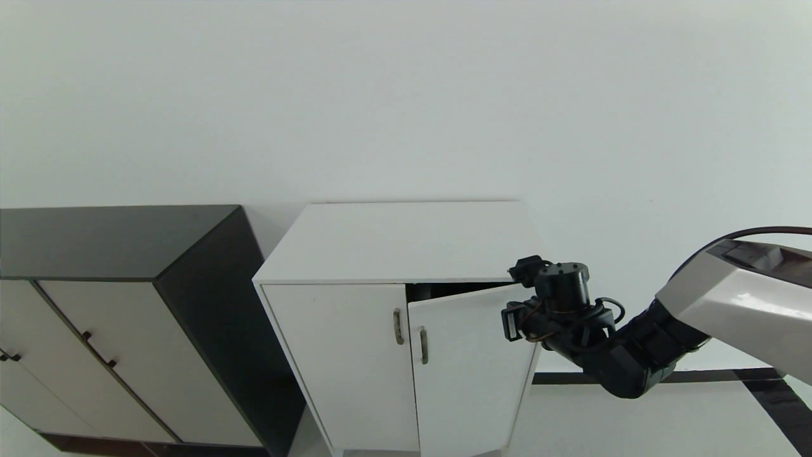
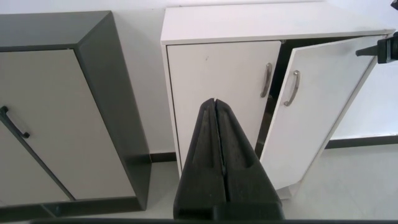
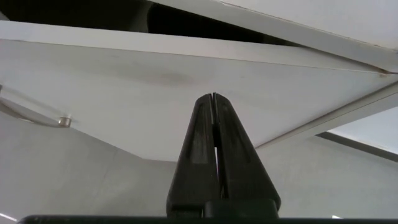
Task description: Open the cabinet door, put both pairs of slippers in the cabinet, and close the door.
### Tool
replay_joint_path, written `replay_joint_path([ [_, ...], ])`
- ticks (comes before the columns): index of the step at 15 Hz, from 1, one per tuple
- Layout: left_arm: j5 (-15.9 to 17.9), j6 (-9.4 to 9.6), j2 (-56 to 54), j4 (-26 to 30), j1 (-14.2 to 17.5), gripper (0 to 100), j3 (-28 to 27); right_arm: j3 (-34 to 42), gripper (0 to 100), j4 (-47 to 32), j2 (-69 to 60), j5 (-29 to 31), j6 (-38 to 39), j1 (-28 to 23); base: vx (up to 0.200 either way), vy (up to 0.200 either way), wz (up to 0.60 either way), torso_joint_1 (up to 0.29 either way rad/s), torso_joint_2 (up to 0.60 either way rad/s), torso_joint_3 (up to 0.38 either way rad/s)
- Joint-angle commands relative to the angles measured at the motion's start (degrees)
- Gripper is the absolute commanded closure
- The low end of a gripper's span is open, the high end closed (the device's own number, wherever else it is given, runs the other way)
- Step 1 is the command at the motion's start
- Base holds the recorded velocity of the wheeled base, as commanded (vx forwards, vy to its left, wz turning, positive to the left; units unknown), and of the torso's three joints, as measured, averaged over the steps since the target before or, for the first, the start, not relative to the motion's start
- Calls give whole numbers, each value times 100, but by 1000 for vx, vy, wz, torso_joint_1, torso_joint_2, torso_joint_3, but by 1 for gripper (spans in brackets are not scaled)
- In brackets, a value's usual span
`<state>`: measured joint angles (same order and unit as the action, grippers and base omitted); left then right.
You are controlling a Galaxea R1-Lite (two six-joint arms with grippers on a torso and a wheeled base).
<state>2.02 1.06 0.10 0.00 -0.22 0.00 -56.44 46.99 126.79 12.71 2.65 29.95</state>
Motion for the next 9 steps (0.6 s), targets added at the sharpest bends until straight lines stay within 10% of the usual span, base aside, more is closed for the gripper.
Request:
replay_joint_path([
  [1,0,-1,-1,0,-4,100,0,-42,100,3,82,3,-1,-42,0,0,0,0,0,0],
  [9,0,-1,-1,0,-4,100,0,-367,100,3,258,3,-1,-112,0,0,0,0,0,0],
])
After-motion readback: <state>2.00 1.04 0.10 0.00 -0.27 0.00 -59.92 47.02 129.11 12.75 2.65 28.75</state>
